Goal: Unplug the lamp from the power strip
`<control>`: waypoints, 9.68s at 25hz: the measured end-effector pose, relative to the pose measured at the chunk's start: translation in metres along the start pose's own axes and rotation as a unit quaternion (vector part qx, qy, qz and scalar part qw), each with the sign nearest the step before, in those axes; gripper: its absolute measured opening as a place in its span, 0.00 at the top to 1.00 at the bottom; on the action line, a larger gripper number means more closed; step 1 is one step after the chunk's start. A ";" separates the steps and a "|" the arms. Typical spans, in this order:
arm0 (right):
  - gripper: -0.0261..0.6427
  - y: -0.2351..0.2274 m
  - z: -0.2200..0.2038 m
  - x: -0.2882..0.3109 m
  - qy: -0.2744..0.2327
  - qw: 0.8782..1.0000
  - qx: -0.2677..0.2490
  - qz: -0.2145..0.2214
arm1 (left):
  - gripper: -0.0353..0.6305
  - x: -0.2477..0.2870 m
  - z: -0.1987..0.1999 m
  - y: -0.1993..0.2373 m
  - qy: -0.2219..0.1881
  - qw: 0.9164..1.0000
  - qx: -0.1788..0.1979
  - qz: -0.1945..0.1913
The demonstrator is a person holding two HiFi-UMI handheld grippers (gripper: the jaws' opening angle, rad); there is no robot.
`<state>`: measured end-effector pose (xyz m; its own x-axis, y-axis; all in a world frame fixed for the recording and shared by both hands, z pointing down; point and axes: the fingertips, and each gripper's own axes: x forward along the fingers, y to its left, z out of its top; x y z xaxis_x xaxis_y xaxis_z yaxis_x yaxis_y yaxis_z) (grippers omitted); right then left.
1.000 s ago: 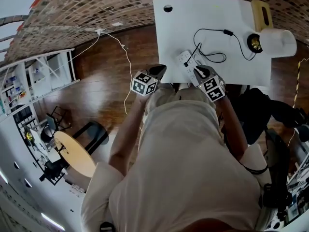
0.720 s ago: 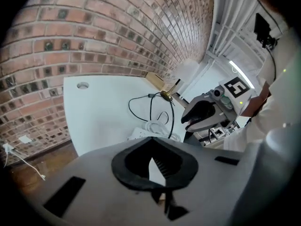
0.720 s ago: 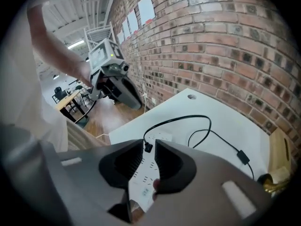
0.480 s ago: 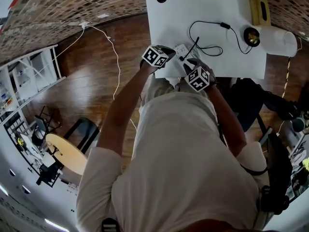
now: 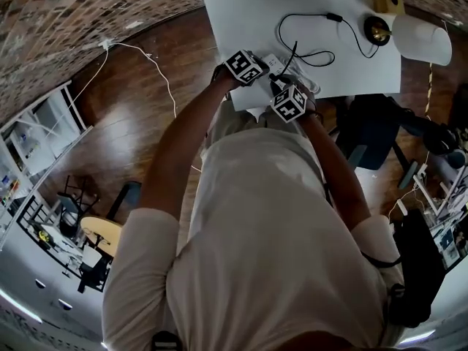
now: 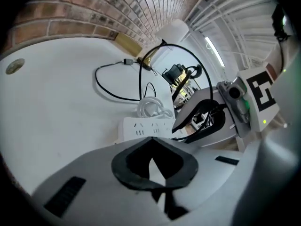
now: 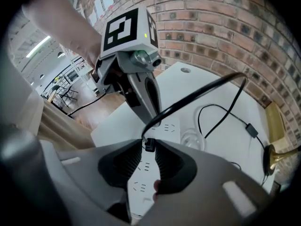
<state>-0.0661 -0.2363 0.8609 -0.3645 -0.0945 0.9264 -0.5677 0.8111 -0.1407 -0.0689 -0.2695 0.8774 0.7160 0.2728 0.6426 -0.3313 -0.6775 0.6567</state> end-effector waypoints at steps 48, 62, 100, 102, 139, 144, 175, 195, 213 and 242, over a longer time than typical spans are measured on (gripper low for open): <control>0.90 -0.007 -0.009 0.020 0.046 0.996 0.065 -0.030 | 0.95 0.034 0.016 0.002 -0.052 0.997 0.047 0.009; 0.90 -0.002 -0.011 0.021 0.066 0.996 0.039 -0.042 | 0.95 0.033 0.017 0.005 -0.069 0.995 0.054 0.039; 0.89 -0.131 -0.088 -0.086 -0.078 0.954 0.290 0.006 | 0.95 -0.041 0.036 -0.028 -0.265 0.946 -0.177 0.057; 0.89 -0.139 -0.094 -0.081 -0.068 0.954 0.292 0.007 | 0.95 -0.056 0.040 -0.038 -0.303 0.930 -0.199 0.059; 0.78 -0.090 -0.045 -0.151 -0.141 0.954 0.256 -0.063 | 0.95 -0.194 0.014 -0.136 -0.461 0.875 -0.135 0.055; 0.76 -0.037 -0.004 -0.145 -0.179 0.958 0.218 -0.060 | 0.95 -0.224 -0.014 -0.157 -0.457 0.882 -0.103 0.055; 0.77 0.100 -0.055 -0.202 -0.310 0.911 0.251 -0.105 | 0.95 -0.213 -0.172 -0.246 -0.461 0.876 -0.131 0.056; 0.81 0.108 -0.190 -0.268 -0.368 0.881 0.294 0.034 | 0.95 -0.115 -0.131 -0.379 -0.514 0.831 -0.167 0.130; 0.96 0.160 -0.279 -0.294 -0.390 0.859 0.302 0.136 | 0.95 -0.013 -0.208 -0.485 -0.526 0.804 -0.222 0.168; 0.96 0.358 -0.197 -0.294 -0.457 0.834 0.300 0.074 | 0.95 -0.167 -0.400 -0.523 -0.566 0.793 -0.152 0.168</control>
<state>-0.0167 0.1959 0.6072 -0.7184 -0.6419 0.2682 -0.6333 0.4438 -0.6340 -0.2609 0.3122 0.5849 0.5923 -0.7918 0.1490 -0.6295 -0.3393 0.6990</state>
